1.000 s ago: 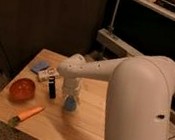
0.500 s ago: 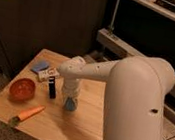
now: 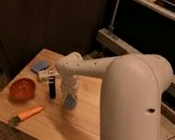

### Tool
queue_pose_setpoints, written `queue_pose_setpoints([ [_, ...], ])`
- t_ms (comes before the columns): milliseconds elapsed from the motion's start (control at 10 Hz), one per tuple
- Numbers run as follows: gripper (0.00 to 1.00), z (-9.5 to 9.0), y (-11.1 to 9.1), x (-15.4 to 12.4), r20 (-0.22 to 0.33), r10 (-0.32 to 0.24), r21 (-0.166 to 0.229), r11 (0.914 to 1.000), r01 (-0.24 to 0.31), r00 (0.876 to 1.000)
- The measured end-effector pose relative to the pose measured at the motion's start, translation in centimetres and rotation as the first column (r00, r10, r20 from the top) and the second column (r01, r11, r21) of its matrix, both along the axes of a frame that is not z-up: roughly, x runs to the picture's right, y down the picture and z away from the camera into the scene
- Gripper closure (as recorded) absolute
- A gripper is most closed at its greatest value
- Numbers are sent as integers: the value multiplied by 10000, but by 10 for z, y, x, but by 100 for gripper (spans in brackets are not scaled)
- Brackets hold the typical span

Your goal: Place the ceramic cup over the eraser

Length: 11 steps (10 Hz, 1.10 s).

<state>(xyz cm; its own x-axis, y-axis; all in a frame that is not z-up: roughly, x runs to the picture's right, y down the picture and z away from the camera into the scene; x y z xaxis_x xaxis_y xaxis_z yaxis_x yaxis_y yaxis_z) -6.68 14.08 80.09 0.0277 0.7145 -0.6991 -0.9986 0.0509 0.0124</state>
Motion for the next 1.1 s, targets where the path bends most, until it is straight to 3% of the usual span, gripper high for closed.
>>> queue_pose_setpoints([
  [300, 100, -28, -31, 11, -544, -112, 631, 9979, 146, 9985],
  [600, 100, -55, -59, 9, -568, -180, 1200, 9925, 247, 9982],
  [1100, 100, -104, -123, -1, -280, -343, 2392, 9702, 400, 9990],
])
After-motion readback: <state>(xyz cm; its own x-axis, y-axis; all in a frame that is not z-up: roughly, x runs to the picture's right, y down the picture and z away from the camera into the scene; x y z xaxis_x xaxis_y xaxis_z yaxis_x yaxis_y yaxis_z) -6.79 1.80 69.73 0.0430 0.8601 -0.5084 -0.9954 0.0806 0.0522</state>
